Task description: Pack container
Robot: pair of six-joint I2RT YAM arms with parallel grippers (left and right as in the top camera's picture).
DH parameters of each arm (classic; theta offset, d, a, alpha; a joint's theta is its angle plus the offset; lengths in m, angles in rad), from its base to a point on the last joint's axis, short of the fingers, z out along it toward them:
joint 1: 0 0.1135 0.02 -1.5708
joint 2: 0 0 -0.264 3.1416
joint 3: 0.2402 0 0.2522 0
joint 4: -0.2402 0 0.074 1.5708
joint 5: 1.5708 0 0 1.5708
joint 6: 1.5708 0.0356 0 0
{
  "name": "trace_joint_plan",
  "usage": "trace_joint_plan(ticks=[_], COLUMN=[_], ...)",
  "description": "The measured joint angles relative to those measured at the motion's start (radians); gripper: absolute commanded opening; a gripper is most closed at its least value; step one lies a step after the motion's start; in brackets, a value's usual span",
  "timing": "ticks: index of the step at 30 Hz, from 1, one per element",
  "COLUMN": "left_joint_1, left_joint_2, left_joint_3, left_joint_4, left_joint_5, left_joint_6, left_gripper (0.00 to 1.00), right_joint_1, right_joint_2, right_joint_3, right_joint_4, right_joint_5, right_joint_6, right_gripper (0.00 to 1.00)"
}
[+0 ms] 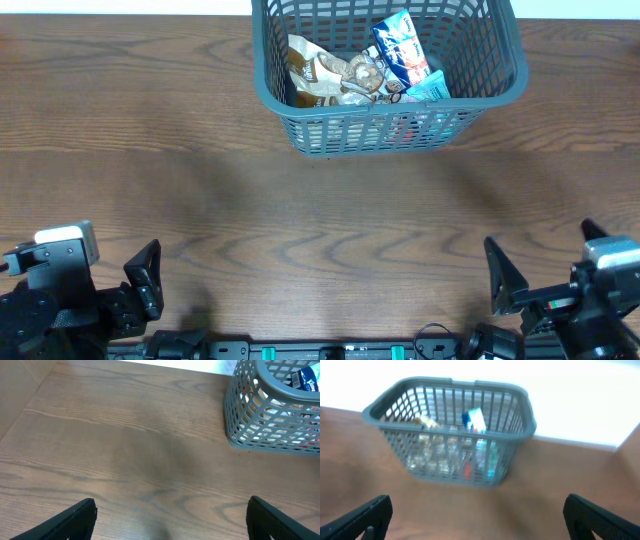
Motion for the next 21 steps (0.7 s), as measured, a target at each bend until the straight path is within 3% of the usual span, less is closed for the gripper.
trace_joint_plan(ticks=[7, 16, 21], left_joint_1=[0.0, 0.0, 0.0], left_joint_2=[0.0, -0.001, -0.001], left_joint_3=[0.0, 0.0, 0.0], left_joint_4=[0.0, 0.0, 0.0], left_joint_5=[0.0, 0.0, 0.0], left_joint_6=[0.0, 0.0, 0.0], left_gripper=[0.84, 0.84, 0.84], right_joint_1=[0.141, 0.221, 0.222], right_joint_2=[-0.149, -0.296, -0.371], right_joint_3=[-0.19, -0.696, -0.917], right_joint_4=[0.298, 0.82, 0.979], right_joint_5=[0.019, 0.061, 0.064], right_joint_6=[-0.103, -0.167, -0.175], right_gripper=[0.99, 0.99, 0.99])
